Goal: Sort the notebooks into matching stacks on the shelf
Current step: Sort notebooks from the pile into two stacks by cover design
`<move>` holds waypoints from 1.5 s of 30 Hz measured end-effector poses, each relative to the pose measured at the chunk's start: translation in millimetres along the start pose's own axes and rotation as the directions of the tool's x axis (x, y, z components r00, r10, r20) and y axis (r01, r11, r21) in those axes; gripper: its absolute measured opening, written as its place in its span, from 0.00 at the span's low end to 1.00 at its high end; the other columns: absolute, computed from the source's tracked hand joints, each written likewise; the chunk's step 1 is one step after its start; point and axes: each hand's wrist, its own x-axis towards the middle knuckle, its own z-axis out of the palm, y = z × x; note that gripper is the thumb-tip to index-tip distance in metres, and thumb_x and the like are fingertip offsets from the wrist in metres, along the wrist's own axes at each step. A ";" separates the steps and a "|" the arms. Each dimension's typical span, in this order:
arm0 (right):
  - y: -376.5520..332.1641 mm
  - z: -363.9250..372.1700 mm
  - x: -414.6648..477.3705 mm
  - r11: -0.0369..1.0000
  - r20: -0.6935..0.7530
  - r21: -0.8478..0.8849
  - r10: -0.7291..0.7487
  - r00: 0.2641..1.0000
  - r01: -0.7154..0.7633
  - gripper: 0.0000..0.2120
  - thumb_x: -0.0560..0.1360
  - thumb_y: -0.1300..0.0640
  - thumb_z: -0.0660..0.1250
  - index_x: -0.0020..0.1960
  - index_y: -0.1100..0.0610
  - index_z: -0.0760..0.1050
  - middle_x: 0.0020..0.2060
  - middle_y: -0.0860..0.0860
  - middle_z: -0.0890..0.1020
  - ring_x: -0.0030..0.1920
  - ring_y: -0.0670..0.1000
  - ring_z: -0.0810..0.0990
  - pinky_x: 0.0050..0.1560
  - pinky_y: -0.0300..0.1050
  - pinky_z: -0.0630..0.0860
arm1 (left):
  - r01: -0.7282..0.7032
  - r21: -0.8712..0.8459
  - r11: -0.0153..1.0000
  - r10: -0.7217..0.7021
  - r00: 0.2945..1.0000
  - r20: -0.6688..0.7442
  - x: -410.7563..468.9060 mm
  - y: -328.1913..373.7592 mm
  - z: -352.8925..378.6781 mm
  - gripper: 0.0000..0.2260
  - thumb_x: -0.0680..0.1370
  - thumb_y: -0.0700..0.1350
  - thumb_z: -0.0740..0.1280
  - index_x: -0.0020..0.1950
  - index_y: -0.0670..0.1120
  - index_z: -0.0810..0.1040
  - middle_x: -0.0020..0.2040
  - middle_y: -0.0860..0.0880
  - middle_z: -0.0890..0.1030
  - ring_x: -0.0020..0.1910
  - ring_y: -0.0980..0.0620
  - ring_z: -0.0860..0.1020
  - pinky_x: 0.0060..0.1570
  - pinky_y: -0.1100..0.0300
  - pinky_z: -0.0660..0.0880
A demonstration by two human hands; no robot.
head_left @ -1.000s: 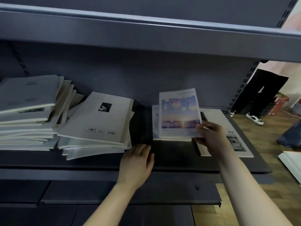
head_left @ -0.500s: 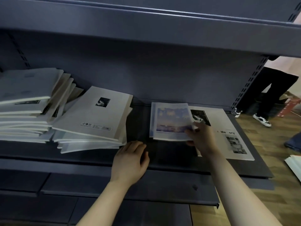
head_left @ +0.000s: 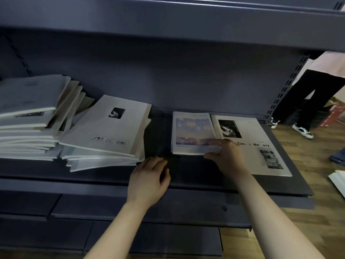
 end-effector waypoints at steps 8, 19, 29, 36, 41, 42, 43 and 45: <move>-0.9 11.8 -0.2 0.993 -0.092 -0.118 -0.010 0.996 -0.001 0.17 0.68 0.54 0.77 0.54 0.60 0.82 0.48 0.57 0.84 0.50 0.59 0.80 0.50 0.47 0.75 | -0.001 -0.009 1.000 0.000 1.000 -0.031 0.3 -1.3 2.7 0.14 0.74 0.48 0.63 0.55 0.46 0.83 0.54 0.50 0.83 0.52 0.48 0.81 0.46 0.54 0.79; -0.9 9.4 1.4 0.993 -0.085 -0.099 -0.068 0.994 0.060 0.10 0.70 0.58 0.75 0.51 0.57 0.84 0.46 0.54 0.86 0.47 0.56 0.82 0.48 0.44 0.74 | -0.017 0.001 1.000 0.018 0.999 -0.041 0.4 0.8 -0.7 0.18 0.75 0.50 0.57 0.54 0.46 0.83 0.53 0.50 0.83 0.51 0.48 0.81 0.45 0.56 0.78; -6.2 9.6 0.2 0.986 0.007 -0.166 0.022 1.000 -0.020 0.14 0.72 0.57 0.72 0.57 0.56 0.81 0.55 0.57 0.77 0.61 0.58 0.69 0.55 0.43 0.64 | -0.043 -0.013 0.999 0.043 0.999 0.010 -0.1 1.5 -6.4 0.12 0.73 0.45 0.70 0.56 0.45 0.82 0.53 0.48 0.82 0.51 0.47 0.81 0.43 0.56 0.78; -73.0 37.8 -3.4 0.980 -0.029 0.186 -0.066 0.997 0.071 0.08 0.75 0.59 0.68 0.52 0.52 0.81 0.46 0.44 0.80 0.44 0.38 0.78 0.42 0.27 0.69 | -0.152 -0.121 0.981 0.132 0.978 -0.161 -1.2 -4.2 -37.0 0.16 0.74 0.44 0.65 0.61 0.46 0.79 0.52 0.48 0.83 0.46 0.48 0.81 0.37 0.57 0.79; -127.7 80.9 3.1 0.914 0.199 0.389 0.039 0.979 -0.116 0.12 0.77 0.55 0.63 0.37 0.51 0.79 0.31 0.46 0.81 0.34 0.42 0.79 0.34 0.36 0.72 | -0.088 0.003 0.996 0.086 0.966 -0.242 -0.5 -40.4 -69.2 0.17 0.72 0.48 0.61 0.58 0.46 0.81 0.54 0.49 0.82 0.54 0.45 0.78 0.52 0.51 0.71; -136.4 88.9 3.8 0.917 0.199 0.377 0.056 0.978 -0.129 0.13 0.77 0.52 0.63 0.35 0.52 0.78 0.29 0.47 0.81 0.32 0.43 0.79 0.31 0.36 0.71 | -0.053 0.038 0.998 0.060 0.971 -0.231 -0.3 -49.8 -74.5 0.18 0.71 0.49 0.61 0.58 0.46 0.81 0.55 0.49 0.81 0.56 0.45 0.77 0.54 0.50 0.70; -144.3 95.8 4.5 0.916 0.197 0.373 0.079 0.977 -0.150 0.15 0.76 0.48 0.63 0.35 0.53 0.78 0.28 0.47 0.80 0.31 0.42 0.78 0.29 0.36 0.69 | -0.024 0.057 0.998 0.036 0.974 -0.224 -0.1 -59.7 -78.5 0.19 0.71 0.50 0.61 0.58 0.46 0.81 0.56 0.48 0.81 0.57 0.44 0.77 0.55 0.48 0.70; -157.2 106.6 6.4 0.890 0.210 0.397 0.147 0.967 -0.222 0.19 0.72 0.39 0.65 0.34 0.53 0.78 0.26 0.45 0.80 0.28 0.40 0.78 0.26 0.33 0.67 | 0.022 0.074 0.997 -0.005 0.975 -0.223 -0.1 -78.7 -83.3 0.17 0.72 0.49 0.63 0.58 0.46 0.81 0.57 0.46 0.81 0.59 0.43 0.77 0.59 0.46 0.69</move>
